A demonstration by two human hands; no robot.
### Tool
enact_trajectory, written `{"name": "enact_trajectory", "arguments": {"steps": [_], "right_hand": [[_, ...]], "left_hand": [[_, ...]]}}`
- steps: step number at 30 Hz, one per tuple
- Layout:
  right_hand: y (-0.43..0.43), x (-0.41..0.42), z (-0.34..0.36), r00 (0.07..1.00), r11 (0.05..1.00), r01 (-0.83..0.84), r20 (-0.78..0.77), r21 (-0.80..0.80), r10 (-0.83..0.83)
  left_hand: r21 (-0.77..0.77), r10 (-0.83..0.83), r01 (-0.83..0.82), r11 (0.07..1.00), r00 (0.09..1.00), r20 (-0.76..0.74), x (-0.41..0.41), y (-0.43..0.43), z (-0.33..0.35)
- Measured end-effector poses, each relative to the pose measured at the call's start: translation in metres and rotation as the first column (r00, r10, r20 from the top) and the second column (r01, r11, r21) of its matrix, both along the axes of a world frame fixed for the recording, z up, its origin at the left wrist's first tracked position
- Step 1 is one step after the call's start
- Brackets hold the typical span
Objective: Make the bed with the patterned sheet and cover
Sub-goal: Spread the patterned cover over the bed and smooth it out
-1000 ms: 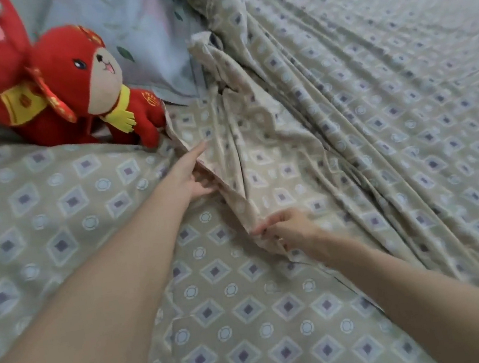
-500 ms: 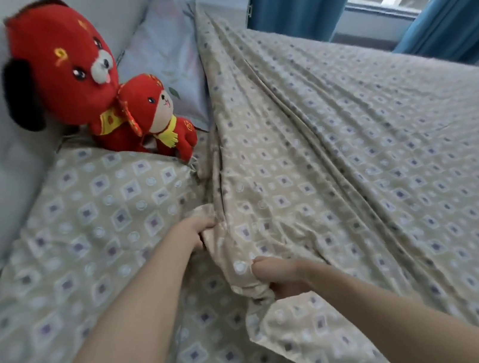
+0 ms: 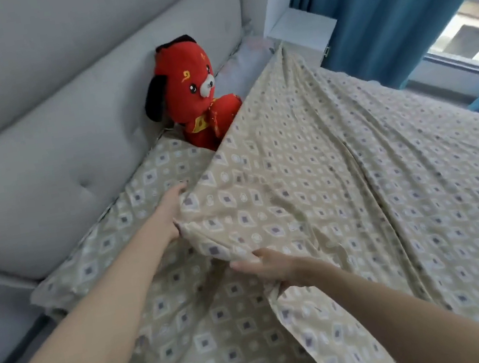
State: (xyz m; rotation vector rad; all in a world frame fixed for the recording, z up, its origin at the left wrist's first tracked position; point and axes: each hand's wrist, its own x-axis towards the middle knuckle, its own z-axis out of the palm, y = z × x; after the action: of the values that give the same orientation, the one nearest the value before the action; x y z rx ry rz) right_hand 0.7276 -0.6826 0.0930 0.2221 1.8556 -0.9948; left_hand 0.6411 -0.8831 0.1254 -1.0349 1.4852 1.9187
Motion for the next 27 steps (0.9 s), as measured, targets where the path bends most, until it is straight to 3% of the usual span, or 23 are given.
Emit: {"name": "enact_trajectory", "arguments": {"steps": [3,7,11,17,21,27], "right_hand": [[-0.020,0.013,-0.003,0.985,0.981,-0.163,-0.038,0.106,0.167],[-0.038,0.027,0.009,0.996,0.988,-0.056,-0.060,0.144,0.065],[-0.054,0.036,0.025,0.982,0.975,-0.147,-0.097,0.168,0.165],[-0.080,0.045,0.028,0.985,0.984,-0.174,0.026,0.037,0.173],[-0.109,0.051,0.031,0.973,0.977,-0.208,0.097,-0.048,0.212],[-0.145,0.078,-0.003,0.961,0.977,-0.185,0.190,-0.103,0.202]], "left_hand": [[-0.182,-0.162,0.139,0.974,0.979,-0.120,0.017,-0.008,0.013],[-0.496,-0.315,0.183,0.849,0.929,-0.194,0.043,-0.012,0.034],[-0.663,-0.381,0.172,0.729,0.906,-0.184,0.065,-0.034,0.044],[-0.725,-0.382,0.116,0.679,0.899,-0.215,0.087,-0.069,0.058],[-0.680,-0.293,0.024,0.733,0.913,-0.283,0.108,-0.108,0.053],[-0.578,-0.205,0.025,0.815,0.947,-0.248,0.136,-0.155,0.004]]}}
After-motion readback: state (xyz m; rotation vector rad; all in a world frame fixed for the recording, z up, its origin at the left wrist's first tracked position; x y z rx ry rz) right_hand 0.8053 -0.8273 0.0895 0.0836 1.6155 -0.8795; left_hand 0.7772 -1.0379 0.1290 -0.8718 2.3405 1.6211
